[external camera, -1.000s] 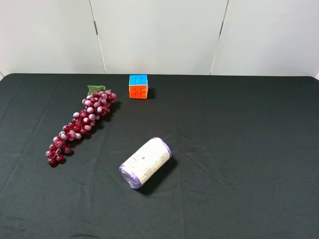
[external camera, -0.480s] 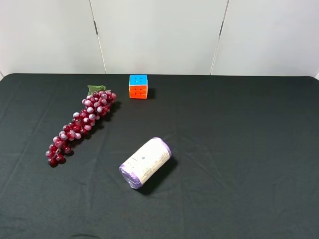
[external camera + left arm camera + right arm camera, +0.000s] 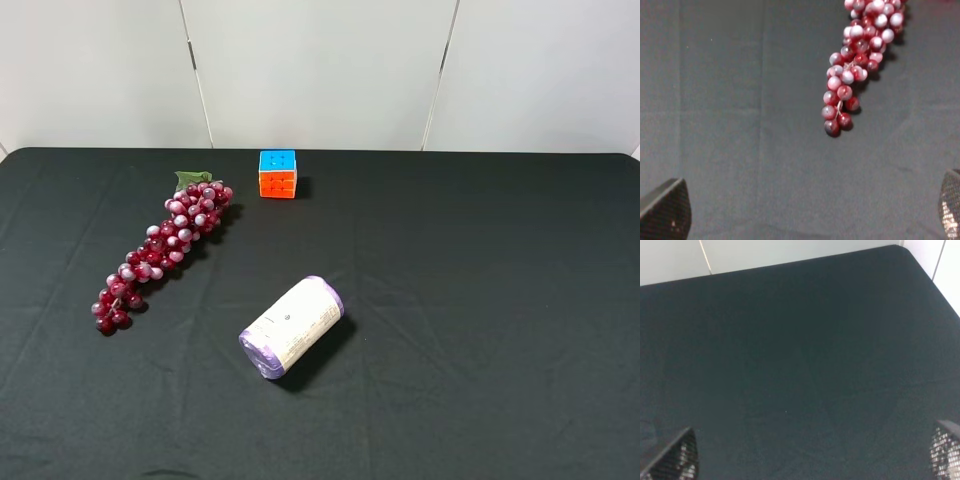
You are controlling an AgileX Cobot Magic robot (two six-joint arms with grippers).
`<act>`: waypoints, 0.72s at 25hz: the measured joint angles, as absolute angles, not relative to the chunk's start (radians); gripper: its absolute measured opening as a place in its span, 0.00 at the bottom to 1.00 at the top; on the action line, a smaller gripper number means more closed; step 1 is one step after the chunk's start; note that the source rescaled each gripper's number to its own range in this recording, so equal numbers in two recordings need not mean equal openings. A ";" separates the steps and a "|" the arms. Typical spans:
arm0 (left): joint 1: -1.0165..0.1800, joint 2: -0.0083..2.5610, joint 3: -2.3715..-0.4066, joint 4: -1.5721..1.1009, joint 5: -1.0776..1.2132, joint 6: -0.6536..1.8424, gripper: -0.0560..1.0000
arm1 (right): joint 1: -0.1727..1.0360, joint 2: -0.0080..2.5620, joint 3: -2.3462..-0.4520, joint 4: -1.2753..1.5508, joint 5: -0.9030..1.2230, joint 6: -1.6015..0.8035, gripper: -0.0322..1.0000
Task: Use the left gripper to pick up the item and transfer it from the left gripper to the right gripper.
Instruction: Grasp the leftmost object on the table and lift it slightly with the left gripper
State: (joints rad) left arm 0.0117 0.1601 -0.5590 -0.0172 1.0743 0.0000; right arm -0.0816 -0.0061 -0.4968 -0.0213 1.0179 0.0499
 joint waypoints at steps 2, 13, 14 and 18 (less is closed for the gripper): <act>0.012 0.221 -0.579 -0.023 1.074 0.000 0.98 | -0.082 -0.006 -0.497 -0.021 1.018 0.050 1.00; 0.012 0.551 -0.620 -0.069 1.062 0.032 0.99 | -0.082 -0.006 -0.497 -0.021 1.018 0.050 1.00; 0.012 0.574 -0.621 -0.073 1.057 0.035 0.99 | -0.082 -0.006 -0.497 -0.021 1.018 0.050 1.00; 0.012 0.664 -0.624 -0.085 1.027 0.045 1.00 | -0.082 -0.006 -0.497 -0.021 1.018 0.050 1.00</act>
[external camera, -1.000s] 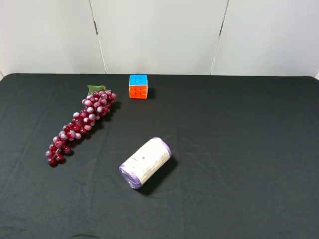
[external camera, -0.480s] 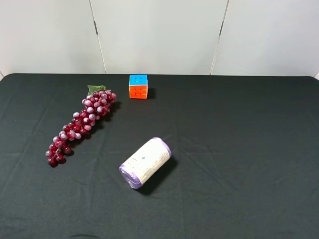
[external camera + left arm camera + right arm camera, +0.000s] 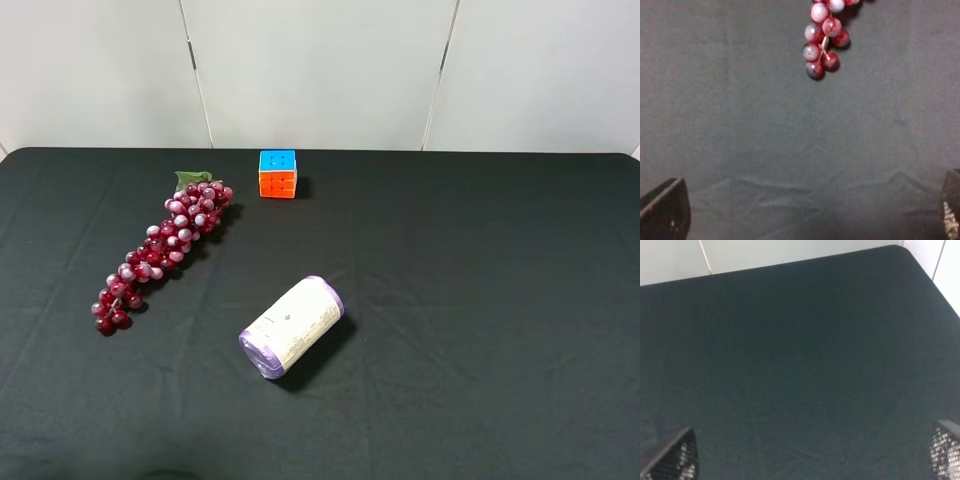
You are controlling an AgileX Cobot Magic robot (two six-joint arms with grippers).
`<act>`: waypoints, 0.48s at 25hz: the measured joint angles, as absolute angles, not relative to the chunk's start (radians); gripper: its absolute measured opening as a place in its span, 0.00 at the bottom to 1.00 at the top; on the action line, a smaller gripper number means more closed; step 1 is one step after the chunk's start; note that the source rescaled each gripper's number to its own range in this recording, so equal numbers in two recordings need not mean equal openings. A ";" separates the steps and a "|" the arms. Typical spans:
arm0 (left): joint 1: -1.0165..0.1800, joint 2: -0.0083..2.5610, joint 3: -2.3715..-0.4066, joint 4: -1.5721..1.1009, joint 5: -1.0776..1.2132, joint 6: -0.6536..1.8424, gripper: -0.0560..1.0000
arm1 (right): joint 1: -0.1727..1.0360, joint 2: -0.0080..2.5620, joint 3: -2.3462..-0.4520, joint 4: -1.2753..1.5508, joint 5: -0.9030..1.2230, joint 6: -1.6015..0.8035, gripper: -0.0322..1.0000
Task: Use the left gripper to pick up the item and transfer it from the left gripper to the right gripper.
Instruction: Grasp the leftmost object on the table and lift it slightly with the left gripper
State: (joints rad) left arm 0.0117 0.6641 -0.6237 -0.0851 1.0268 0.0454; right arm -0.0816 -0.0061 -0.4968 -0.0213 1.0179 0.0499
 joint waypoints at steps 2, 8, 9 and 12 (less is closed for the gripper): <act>0.012 0.711 -0.624 -0.085 1.004 0.052 1.00 | -0.082 -0.006 -0.497 -0.021 1.018 0.050 1.00; 0.012 0.889 -0.624 -0.085 0.910 0.084 1.00 | -0.082 -0.006 -0.497 -0.021 1.017 0.050 1.00; 0.012 0.917 -0.624 -0.085 0.892 0.086 1.00 | -0.082 -0.006 -0.497 -0.021 1.017 0.050 1.00; 0.012 1.012 -0.624 -0.085 0.837 0.088 1.00 | -0.082 -0.006 -0.497 -0.021 1.017 0.050 1.00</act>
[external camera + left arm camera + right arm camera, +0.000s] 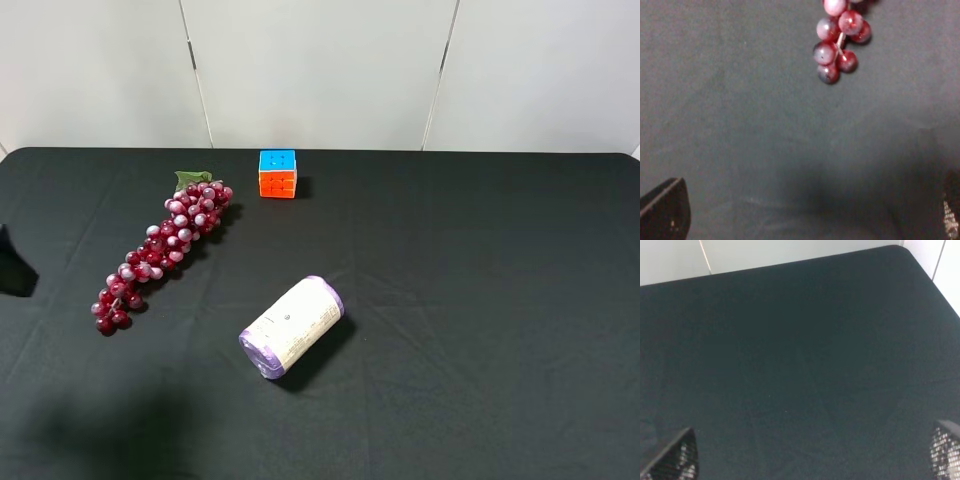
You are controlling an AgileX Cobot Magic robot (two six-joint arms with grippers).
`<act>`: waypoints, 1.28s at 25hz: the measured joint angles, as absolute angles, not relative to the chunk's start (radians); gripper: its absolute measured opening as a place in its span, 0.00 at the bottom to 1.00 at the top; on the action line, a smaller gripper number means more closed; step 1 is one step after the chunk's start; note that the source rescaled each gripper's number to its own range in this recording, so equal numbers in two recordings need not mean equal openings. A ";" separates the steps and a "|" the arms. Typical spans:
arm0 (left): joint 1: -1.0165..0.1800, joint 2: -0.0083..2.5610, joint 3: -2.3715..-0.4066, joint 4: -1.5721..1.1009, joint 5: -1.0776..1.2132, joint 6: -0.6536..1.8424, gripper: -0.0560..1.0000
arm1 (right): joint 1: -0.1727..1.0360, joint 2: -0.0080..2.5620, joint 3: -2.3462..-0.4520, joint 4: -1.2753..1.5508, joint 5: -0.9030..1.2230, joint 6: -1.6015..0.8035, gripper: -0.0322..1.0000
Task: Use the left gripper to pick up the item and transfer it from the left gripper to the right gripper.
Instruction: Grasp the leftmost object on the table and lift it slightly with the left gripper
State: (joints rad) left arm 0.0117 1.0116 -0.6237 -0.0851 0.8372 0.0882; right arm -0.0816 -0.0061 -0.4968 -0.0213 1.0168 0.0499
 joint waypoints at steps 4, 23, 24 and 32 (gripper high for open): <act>0.012 1.093 -0.624 -0.089 0.783 0.096 1.00 | -0.082 -0.006 -0.497 -0.021 1.017 0.050 1.00; -0.104 1.489 -0.655 -0.154 0.543 0.196 1.00 | -0.082 -0.006 -0.497 -0.021 1.018 0.050 1.00; -0.115 1.510 -0.666 -0.151 0.542 0.188 1.00 | -0.082 -0.006 -0.497 -0.021 1.018 0.050 1.00; -0.193 1.667 -0.753 -0.100 0.527 0.111 1.00 | -0.082 -0.006 -0.497 -0.021 1.018 0.050 1.00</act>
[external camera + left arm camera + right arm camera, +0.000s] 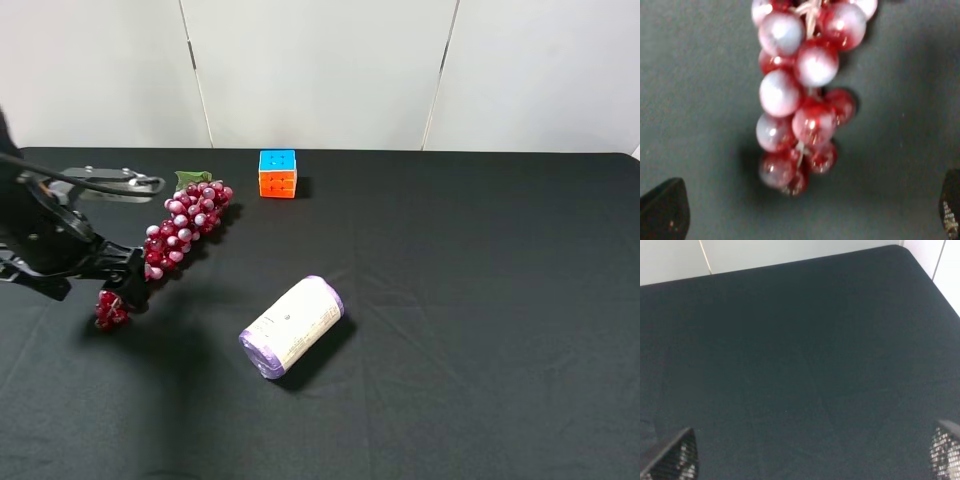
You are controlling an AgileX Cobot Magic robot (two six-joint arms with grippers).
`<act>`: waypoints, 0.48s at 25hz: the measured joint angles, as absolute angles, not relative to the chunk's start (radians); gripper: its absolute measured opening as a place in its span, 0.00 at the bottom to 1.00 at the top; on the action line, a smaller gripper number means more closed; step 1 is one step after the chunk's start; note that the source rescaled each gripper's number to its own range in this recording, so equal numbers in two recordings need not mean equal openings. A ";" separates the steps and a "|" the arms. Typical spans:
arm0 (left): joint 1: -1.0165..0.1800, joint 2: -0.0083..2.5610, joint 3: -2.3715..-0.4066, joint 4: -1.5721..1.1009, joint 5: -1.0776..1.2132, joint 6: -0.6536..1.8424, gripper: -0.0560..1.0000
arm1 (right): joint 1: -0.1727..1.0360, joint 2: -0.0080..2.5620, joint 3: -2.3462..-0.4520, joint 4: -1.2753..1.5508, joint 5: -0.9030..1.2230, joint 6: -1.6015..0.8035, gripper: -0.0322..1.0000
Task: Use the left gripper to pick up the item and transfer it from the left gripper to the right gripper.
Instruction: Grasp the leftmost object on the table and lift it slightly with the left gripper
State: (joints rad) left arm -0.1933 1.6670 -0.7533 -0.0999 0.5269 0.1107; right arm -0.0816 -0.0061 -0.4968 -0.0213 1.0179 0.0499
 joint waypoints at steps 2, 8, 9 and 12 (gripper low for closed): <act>-0.205 1.707 -0.772 -0.098 0.515 0.101 1.00 | -0.082 -0.006 -0.497 -0.021 1.018 0.050 1.00; -0.210 1.813 -0.810 -0.093 0.489 0.094 1.00 | -0.082 -0.006 -0.497 -0.021 1.018 0.050 1.00; -0.210 1.825 -0.811 -0.093 0.480 0.094 1.00 | -0.082 -0.006 -0.497 -0.021 1.018 0.050 1.00; -0.210 1.843 -0.811 -0.091 0.460 0.090 0.98 | -0.082 -0.006 -0.497 -0.021 1.018 0.050 1.00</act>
